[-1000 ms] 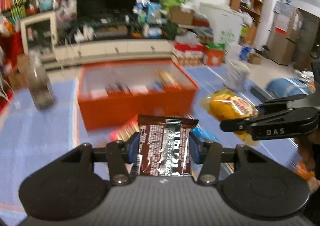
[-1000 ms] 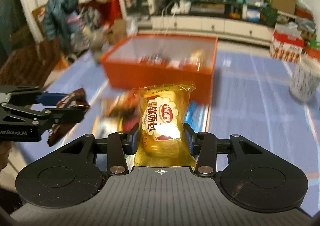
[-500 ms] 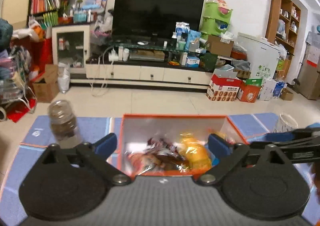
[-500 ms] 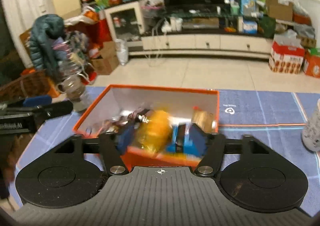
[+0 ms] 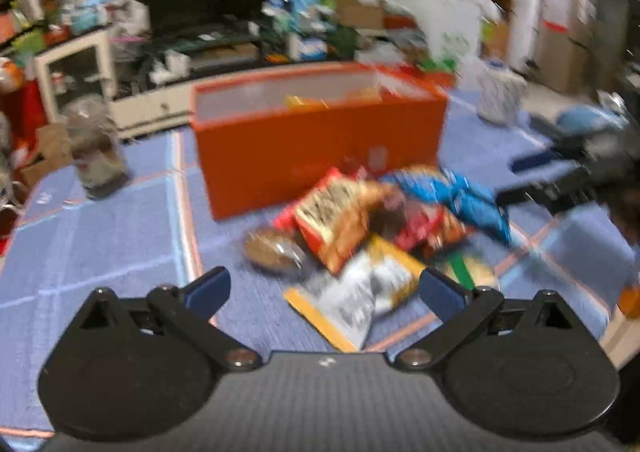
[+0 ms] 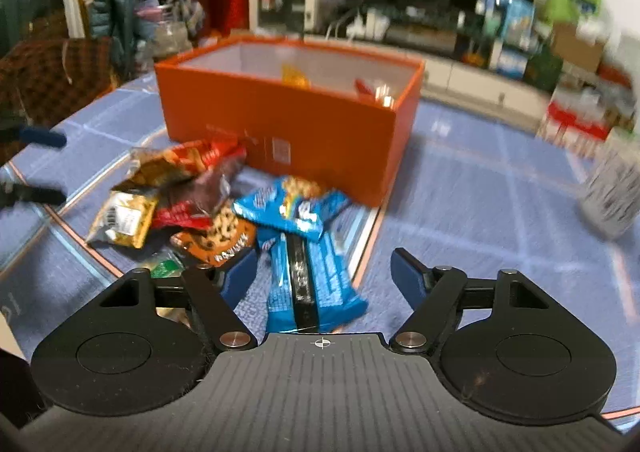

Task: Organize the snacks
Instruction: 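Move both open tools back over the snack pile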

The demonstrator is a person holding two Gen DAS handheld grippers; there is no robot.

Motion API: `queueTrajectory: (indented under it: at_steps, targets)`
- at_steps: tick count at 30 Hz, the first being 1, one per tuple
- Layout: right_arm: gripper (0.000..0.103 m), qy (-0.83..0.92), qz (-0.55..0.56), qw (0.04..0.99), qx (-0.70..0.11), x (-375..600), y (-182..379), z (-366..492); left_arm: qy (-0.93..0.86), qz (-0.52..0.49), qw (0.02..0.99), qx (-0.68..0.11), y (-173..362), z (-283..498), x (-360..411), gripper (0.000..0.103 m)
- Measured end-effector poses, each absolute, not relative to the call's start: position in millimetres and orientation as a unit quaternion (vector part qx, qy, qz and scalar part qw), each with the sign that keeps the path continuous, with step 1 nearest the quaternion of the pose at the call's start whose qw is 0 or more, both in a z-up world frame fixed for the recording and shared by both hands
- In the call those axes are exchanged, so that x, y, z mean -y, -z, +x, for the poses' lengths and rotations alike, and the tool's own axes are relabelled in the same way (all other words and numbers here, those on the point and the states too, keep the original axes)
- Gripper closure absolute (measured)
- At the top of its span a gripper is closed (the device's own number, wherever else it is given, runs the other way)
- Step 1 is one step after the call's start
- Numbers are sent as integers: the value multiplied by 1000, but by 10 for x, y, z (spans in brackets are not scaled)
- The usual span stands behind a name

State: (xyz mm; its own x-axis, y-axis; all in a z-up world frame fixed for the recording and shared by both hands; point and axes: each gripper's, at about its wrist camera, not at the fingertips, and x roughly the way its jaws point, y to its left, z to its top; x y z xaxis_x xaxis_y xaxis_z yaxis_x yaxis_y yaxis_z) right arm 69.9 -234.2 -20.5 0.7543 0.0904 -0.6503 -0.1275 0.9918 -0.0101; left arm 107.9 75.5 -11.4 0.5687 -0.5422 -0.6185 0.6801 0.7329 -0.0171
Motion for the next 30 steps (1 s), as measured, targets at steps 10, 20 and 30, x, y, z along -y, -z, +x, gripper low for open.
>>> queueTrajectory:
  at_steps: [10, 20, 30]
  targets:
    - [32, -68, -50, 916, -391, 2241, 507, 996, 393, 138, 848, -328, 400, 1309, -398, 3]
    - [36, -79, -38, 906, -413, 2222, 537, 901, 424, 127, 809, -386, 430, 1077, -362, 2]
    - [36, -70, -46, 912, -402, 2154, 532, 891, 384, 128, 848, -342, 267, 968, -365, 2]
